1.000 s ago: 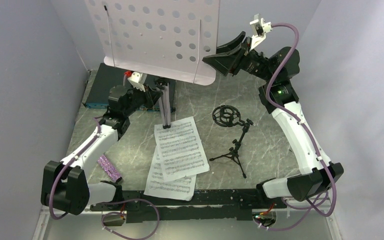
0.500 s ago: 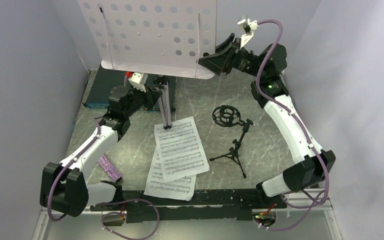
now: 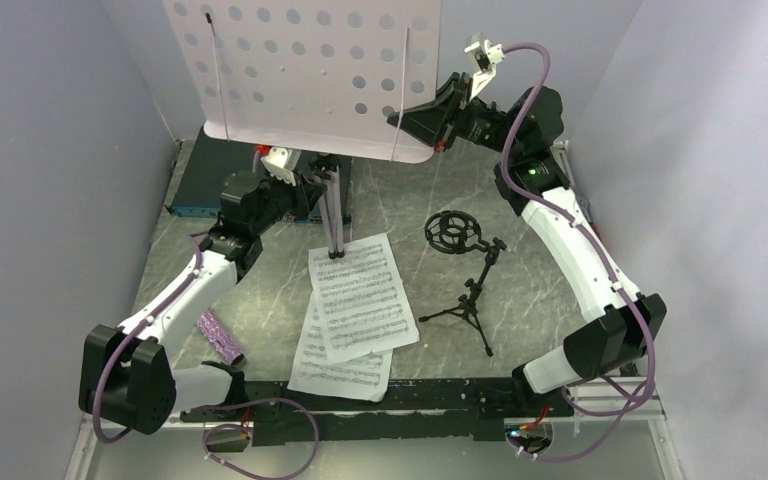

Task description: Set up the instrument practice props

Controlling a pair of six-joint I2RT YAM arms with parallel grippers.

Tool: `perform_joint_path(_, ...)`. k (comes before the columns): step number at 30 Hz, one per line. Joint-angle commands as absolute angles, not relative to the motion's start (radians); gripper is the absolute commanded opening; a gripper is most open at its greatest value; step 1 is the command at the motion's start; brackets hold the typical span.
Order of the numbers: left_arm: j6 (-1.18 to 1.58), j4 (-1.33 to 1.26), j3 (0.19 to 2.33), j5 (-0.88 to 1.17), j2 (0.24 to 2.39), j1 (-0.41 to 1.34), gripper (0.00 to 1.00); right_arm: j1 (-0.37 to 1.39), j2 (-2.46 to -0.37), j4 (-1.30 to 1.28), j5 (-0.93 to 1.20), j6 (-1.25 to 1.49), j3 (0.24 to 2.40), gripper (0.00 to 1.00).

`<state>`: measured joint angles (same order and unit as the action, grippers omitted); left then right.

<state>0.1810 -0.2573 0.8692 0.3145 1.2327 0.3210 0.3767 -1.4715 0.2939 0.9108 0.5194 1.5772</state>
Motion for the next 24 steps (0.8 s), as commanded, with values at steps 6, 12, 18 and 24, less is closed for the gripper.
perform_joint_path(6, 0.195, -0.218, 0.932, 0.397, 1.180, 0.338, 0.40, 0.391, -1.382, 0.322, 0.900, 0.504, 1.551, 0.00)
perform_joint_path(12, 0.148, -0.216, 0.894, 0.479, 1.198, 0.337, 0.63, 0.391, -1.354, 0.339, 0.890, 0.504, 1.520, 0.00)
perform_joint_path(18, 0.086, -0.164, 0.861, 0.420, 1.194, 0.336, 0.62, 0.391, -1.342, 0.324, 0.889, 0.486, 1.513, 0.00)
perform_joint_path(24, 0.065, -0.156, 0.807, 0.330, 1.146, 0.336, 0.62, 0.391, -1.330, 0.317, 0.896, 0.473, 1.509, 0.00)
